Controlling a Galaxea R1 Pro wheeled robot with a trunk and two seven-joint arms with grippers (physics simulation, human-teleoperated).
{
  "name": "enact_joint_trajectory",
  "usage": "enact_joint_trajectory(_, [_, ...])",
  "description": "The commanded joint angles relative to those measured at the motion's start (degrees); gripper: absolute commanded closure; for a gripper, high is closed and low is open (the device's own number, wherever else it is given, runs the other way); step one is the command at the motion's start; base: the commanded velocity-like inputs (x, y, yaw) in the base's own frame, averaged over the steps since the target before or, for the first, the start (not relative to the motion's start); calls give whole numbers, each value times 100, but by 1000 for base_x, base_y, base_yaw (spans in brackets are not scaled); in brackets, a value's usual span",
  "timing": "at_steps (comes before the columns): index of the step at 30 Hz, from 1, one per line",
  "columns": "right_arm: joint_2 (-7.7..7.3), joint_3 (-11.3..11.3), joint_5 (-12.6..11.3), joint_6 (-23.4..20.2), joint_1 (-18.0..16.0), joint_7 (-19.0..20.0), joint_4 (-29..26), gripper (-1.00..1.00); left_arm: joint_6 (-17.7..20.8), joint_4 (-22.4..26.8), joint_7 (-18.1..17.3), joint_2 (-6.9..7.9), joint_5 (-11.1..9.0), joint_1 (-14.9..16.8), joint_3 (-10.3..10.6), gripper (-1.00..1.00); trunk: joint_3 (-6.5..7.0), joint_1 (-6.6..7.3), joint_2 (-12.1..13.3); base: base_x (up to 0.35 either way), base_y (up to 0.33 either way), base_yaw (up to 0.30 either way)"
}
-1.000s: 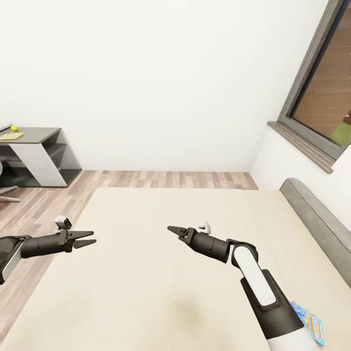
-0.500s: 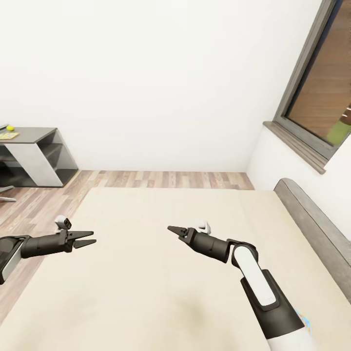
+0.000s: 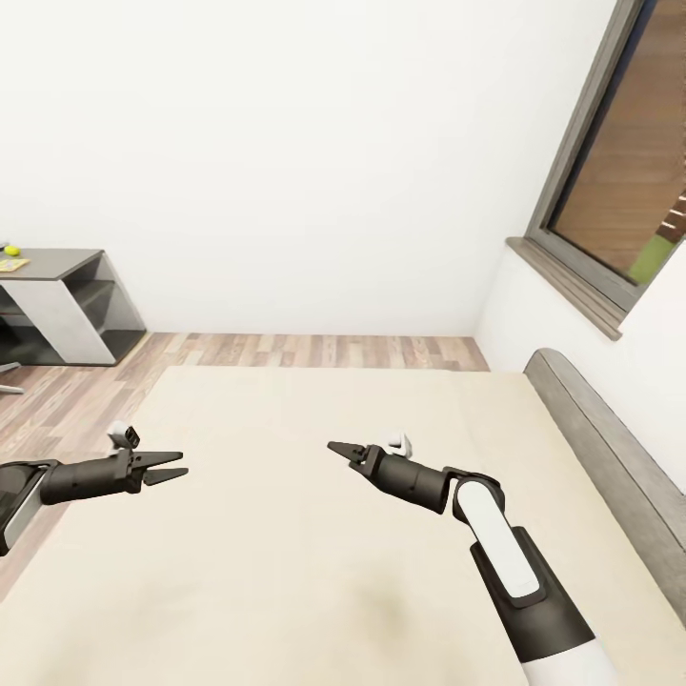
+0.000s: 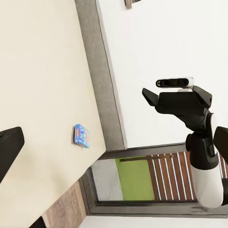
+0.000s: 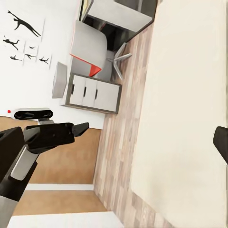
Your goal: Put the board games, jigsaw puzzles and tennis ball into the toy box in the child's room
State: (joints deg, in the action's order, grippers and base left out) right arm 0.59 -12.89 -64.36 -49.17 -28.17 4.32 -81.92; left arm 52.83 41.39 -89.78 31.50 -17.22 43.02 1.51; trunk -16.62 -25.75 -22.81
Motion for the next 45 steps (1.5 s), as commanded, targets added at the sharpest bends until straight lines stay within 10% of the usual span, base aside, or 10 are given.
enact_joint_trajectory(1, [2,6,46,-22,-4,43,0,-100,61,0,-22,5,-9,5,16,-100,-10,-3,-11,0,-166,0])
enact_joint_trajectory(45, [2,15,46,-22,-4,51,0,-100,61,0,-22,5,-7,5,17,-100,-10,-3,-11,-8,-51,0])
